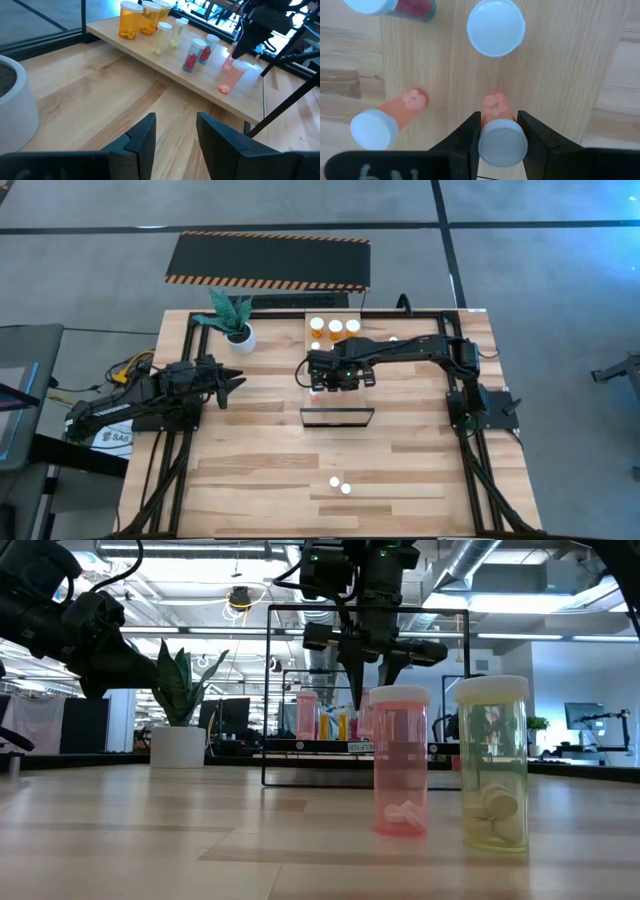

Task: Pick and place medicine bottles onto shelf by color
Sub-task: Put the top small pink pill bottle on the shelf aligned with the other small pink pill bottle

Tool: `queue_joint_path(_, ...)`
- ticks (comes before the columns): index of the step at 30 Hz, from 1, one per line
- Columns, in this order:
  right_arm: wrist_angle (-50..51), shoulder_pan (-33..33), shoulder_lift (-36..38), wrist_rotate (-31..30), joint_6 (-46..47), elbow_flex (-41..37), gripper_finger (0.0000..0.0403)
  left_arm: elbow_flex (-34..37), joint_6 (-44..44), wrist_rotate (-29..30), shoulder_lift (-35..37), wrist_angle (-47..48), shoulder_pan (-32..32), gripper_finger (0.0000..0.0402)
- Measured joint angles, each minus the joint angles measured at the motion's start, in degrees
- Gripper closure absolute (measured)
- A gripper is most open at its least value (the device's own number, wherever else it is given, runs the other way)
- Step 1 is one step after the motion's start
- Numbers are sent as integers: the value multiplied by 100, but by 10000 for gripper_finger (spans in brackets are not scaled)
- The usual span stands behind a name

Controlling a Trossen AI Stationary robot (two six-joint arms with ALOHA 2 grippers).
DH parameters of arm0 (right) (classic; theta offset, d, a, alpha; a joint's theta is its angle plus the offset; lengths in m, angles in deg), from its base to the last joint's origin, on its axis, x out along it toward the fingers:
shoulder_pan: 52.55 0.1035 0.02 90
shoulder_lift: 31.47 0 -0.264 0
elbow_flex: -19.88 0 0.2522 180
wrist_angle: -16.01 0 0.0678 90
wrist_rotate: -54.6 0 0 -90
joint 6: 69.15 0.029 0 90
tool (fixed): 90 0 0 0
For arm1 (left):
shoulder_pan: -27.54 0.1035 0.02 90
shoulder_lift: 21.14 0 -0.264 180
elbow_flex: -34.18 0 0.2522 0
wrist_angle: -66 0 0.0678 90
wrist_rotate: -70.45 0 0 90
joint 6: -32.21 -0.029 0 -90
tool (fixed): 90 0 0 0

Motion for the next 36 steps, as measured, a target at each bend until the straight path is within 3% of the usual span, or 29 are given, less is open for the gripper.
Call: queue_joint_path(36, -171, 191, 0, -126, -433, -2, 279, 2, 0, 0, 1, 0, 2, 274)
